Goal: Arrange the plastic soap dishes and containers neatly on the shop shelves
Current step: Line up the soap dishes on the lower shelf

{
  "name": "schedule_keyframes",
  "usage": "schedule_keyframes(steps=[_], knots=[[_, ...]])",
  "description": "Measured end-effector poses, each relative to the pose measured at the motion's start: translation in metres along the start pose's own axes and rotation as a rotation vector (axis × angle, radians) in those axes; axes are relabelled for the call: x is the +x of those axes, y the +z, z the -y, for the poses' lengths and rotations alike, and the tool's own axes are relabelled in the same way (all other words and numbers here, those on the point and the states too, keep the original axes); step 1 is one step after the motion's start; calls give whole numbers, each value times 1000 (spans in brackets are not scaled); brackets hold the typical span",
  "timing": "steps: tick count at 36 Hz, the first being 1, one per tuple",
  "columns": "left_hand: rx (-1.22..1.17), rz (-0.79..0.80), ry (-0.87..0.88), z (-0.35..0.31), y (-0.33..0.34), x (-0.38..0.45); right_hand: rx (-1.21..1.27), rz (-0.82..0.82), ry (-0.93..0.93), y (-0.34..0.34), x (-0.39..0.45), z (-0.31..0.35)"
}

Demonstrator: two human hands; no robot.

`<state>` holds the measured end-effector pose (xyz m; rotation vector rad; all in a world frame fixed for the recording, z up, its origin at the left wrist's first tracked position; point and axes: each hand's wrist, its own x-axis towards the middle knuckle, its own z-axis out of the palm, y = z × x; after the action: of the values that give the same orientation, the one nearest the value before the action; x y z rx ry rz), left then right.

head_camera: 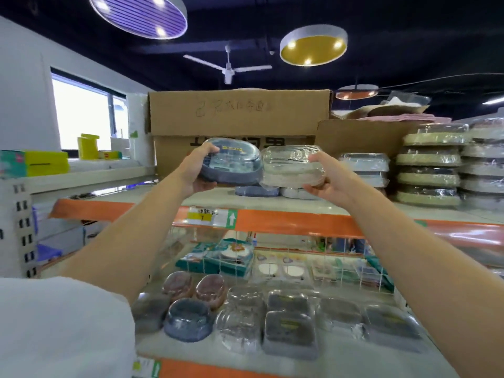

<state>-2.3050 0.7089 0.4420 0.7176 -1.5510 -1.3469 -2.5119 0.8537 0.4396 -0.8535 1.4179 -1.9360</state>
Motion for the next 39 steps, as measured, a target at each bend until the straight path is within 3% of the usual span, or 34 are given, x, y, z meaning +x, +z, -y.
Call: schedule_keyframes(steps=[22, 39], knots=[[37, 61, -91, 27, -93, -74, -92, -36, 56, 51, -105, -37], [83, 225, -217, 74, -134, -127, -167, -35, 77, 59, -168, -77]])
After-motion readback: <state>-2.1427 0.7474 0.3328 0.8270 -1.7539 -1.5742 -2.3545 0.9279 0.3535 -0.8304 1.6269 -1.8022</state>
